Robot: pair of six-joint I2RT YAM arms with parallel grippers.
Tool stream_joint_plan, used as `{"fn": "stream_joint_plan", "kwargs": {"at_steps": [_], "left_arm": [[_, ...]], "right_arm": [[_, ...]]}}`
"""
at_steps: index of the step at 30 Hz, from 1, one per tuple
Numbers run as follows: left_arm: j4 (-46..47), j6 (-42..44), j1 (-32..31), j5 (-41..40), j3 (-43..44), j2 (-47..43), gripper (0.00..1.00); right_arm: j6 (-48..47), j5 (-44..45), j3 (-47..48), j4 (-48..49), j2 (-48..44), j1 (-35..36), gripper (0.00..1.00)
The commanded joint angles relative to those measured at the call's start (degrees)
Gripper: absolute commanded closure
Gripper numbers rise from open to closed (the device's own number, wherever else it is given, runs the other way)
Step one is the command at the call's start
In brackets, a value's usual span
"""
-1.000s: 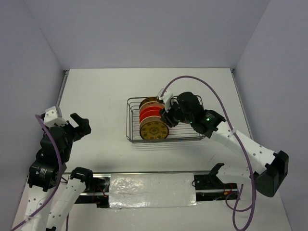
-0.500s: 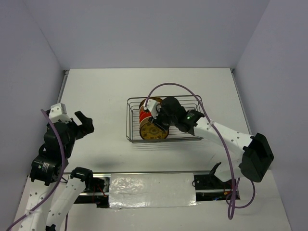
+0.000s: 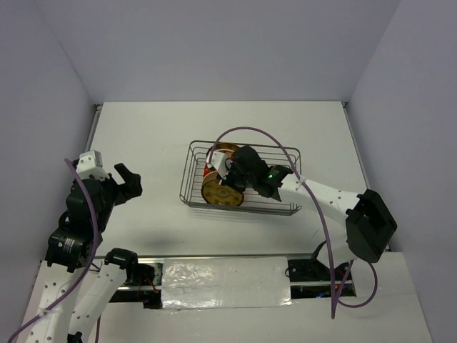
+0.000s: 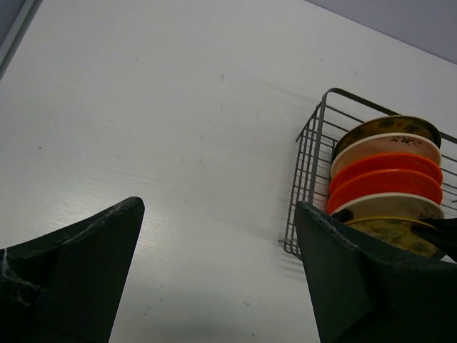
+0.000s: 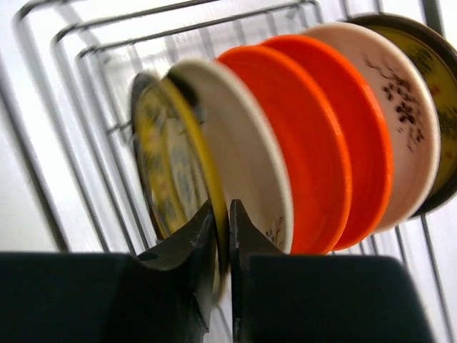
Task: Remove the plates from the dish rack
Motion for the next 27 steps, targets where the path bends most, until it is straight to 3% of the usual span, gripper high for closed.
{"fn": "stream_joint_plan", "kwargs": {"at_steps": [1,9,10,16,19,23,24,27], "left_arm": [[2.6,1.1,-0.3,1.1,-0.1,0.5,0.00],[2.5,1.1,-0.3,1.1,-0.1,1.3,0.01],[2.5,1.1,-0.3,1.1,-0.1,1.2,0.00],[3.2,1.2,-0.3,2.8,0.2,2.0,0.01],[4.3,0.4,-0.3,10.1,2.7,4.6,0.01],[13.9,-1.1,-0.3,33.7,5.7,9.5,0.01],[19.3,-1.7,-0.3,37.8,5.7,10.4,0.01],[23.8,-2.5,-0.3,46.9,7.0,14.2,0.00]], "right_arm": [[1.5,0.0,-0.9,2.7,-1.6,1.0,0.90],[-0.1,2.5,1.3,1.4,-8.3,1.7,0.94],[-0.4,2.7,1.4,1.6,-8.8,1.7,1.00],[0.2,7.2,5.0,2.2,-11.7,1.7,1.00],[5.8,6.2,7.8,3.5,-15.1,1.7,1.00],[14.8,1.5,13.6,0.9,-16.5,1.7,1.00],[16.5,-0.4,16.3,-1.4,-16.2,1.5,1.00],[21.9,-3.4,18.9,-3.5,-15.9,1.5,1.00]]}}
